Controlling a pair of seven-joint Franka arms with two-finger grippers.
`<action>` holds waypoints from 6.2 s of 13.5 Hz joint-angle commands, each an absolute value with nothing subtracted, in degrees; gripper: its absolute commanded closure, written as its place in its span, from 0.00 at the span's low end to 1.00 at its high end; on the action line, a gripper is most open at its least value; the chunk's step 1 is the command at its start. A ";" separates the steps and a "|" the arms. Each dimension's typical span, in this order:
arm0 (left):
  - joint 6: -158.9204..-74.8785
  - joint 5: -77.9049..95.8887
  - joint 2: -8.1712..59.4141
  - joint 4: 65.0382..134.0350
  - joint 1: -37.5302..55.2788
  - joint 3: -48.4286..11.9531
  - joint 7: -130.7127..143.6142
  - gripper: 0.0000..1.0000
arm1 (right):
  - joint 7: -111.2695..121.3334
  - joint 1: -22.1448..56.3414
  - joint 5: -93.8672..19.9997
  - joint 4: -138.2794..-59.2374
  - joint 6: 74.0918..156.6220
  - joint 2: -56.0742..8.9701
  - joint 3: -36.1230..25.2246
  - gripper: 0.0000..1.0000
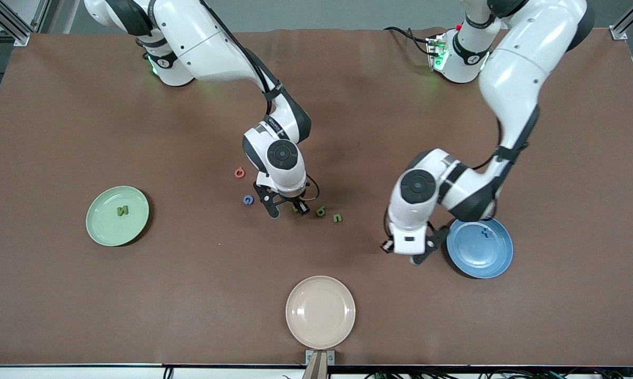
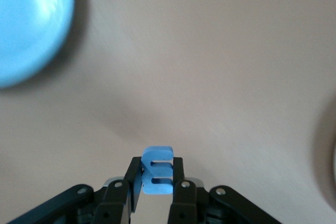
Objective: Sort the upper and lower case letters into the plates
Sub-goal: 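Place the e on the blue plate while the right gripper grasps the green B, then place the B on the green plate while the left gripper reaches the u, then grasp the green u with the left gripper while the right gripper grasps the G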
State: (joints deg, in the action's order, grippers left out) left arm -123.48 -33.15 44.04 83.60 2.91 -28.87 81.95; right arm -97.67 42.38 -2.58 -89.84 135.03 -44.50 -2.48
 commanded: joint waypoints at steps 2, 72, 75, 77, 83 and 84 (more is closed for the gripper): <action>-121.64 -33.22 38.24 93.13 -10.49 -34.60 65.79 1.00 | -98.17 43.07 -3.16 -88.86 134.65 -45.44 -3.08 0.40; -132.63 -38.32 55.90 81.65 16.44 -30.76 72.07 0.75 | -34.37 31.82 -9.84 -111.87 138.24 -33.05 -3.34 0.11; -132.45 -38.67 55.72 81.74 16.26 -30.76 71.81 0.99 | -34.45 31.82 -9.93 -112.68 138.96 -32.87 -3.08 0.35; -131.58 -38.93 53.54 81.74 15.12 -30.67 72.15 0.99 | -34.45 31.82 -9.93 -112.59 138.96 -32.87 -3.08 0.48; -127.18 -39.46 45.62 84.63 3.45 -31.02 70.84 0.99 | -34.45 31.20 -9.93 -112.41 138.43 -32.61 -3.08 0.79; -127.18 -39.46 44.75 85.86 1.60 -31.03 69.80 0.99 | -34.45 31.11 -9.93 -112.33 137.82 -32.17 -3.08 0.81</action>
State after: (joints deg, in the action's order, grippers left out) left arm -127.46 -38.41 47.84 81.72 4.75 -30.58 70.10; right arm -34.15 31.51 -8.98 -110.75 137.89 -32.94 -3.16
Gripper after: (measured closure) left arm 0.731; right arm 0.656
